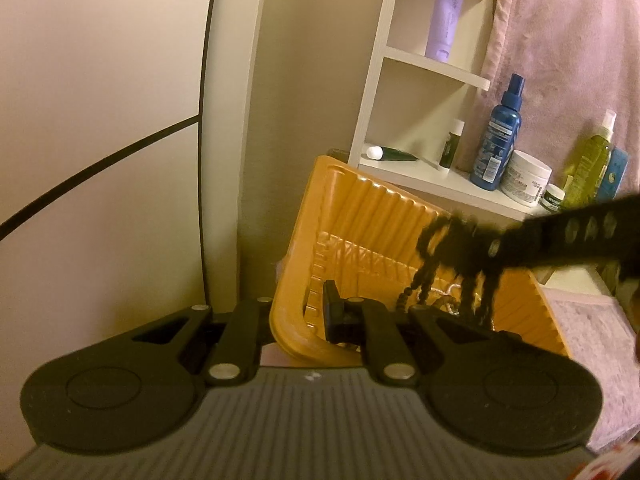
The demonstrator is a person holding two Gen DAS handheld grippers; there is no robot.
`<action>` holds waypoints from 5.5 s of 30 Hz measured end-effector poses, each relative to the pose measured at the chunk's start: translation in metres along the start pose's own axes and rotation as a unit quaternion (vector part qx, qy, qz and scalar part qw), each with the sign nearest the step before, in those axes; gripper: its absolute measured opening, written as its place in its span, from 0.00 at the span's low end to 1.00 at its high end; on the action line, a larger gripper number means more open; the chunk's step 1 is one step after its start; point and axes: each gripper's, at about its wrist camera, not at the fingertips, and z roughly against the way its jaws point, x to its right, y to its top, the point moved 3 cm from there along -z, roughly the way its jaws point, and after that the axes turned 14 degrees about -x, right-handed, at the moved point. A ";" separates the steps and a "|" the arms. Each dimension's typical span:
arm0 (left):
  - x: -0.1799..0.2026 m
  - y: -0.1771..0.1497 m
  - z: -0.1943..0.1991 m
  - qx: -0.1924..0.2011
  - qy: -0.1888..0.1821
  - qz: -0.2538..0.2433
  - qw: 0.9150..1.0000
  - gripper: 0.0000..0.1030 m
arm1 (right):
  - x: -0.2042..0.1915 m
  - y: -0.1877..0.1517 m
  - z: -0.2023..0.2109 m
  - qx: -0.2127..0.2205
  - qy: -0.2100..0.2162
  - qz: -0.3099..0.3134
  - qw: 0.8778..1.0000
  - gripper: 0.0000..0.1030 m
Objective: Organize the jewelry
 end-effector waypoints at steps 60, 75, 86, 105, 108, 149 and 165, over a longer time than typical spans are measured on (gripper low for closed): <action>-0.034 -0.009 -0.037 -0.036 -0.019 0.019 0.999 0.72 | 0.095 -0.091 0.092 0.037 -0.114 -0.128 0.984 0.75; 0.027 -0.009 0.053 -0.038 0.044 -0.051 0.997 0.73 | 0.097 -0.131 0.137 0.023 -0.184 -0.126 0.975 0.75; 0.131 -0.047 0.070 -0.098 -0.020 -0.109 0.989 0.73 | 0.102 -0.171 0.176 0.010 -0.174 -0.150 0.973 0.75; 0.201 -0.082 0.071 -0.121 -0.063 -0.172 0.976 0.73 | 0.114 -0.213 0.207 0.017 -0.170 -0.195 0.966 0.75; 0.203 -0.084 0.071 -0.123 -0.067 -0.174 0.975 0.73 | 0.111 -0.213 0.205 0.013 -0.170 -0.190 0.967 0.75; 0.202 -0.086 0.069 -0.129 -0.074 -0.170 0.974 0.73 | 0.105 -0.209 0.197 0.001 -0.173 -0.180 0.968 0.75; 0.202 -0.086 0.069 -0.129 -0.075 -0.169 0.974 0.73 | 0.104 -0.209 0.195 0.002 -0.174 -0.181 0.968 0.75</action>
